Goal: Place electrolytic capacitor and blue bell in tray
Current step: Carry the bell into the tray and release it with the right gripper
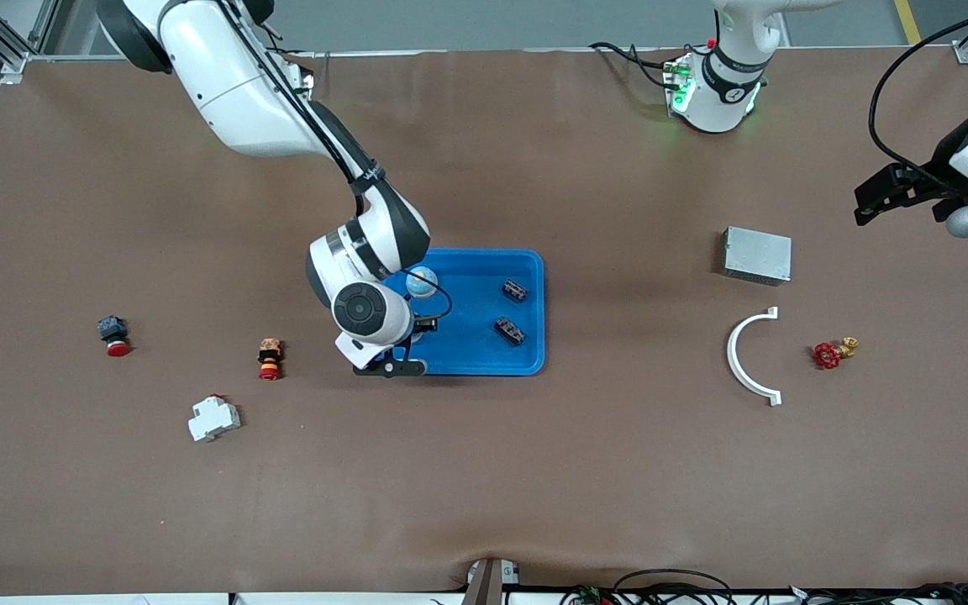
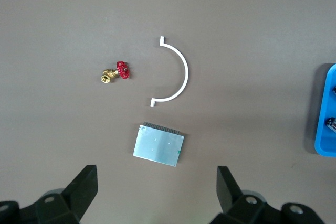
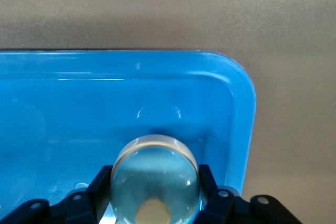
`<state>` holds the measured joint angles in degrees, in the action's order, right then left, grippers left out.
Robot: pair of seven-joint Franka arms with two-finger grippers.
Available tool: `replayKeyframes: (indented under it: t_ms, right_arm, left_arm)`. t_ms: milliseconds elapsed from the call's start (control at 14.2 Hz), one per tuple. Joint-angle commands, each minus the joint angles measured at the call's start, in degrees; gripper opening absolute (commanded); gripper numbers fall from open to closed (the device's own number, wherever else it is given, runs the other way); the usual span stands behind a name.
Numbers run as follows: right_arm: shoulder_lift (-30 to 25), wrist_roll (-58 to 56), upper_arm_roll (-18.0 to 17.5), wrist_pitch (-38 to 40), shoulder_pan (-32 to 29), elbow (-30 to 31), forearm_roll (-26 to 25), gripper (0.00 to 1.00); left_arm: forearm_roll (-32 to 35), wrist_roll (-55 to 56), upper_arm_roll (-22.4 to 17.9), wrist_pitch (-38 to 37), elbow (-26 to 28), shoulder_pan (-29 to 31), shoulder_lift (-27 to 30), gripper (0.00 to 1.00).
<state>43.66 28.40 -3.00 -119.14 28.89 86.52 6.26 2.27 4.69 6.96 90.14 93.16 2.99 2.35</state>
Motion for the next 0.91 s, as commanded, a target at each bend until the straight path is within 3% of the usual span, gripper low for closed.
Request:
replayKeyframes:
  t_ms: [0, 352, 633, 844]
  right_arm:
    - [-0.4, 0.9, 0.3, 0.7, 0.4, 0.2, 1.0, 1.00]
    - [-4.4, 1.0, 0.3, 8.8, 0.3, 0.0, 1.0, 1.00]
    - [-12.8, 0.8, 0.6, 18.5, -0.4, 0.3, 0.8, 1.00]
    - [-22.6, -0.3, 0.6, 20.0, -1.7, 7.6, 0.3, 1.00]
  left_arm:
    - [-1.0, -0.1, -0.2, -0.4, -0.3, -0.3, 0.0, 1.00]
    - [-1.0, -0.1, -0.2, -0.4, -0.4, -0.3, 0.0, 1.00]
    - [-1.0, -0.1, -0.2, -0.4, -0.4, -0.3, 0.0, 1.00]
    - [-1.0, -0.1, -0.2, -0.4, -0.5, -0.3, 0.0, 1.00]
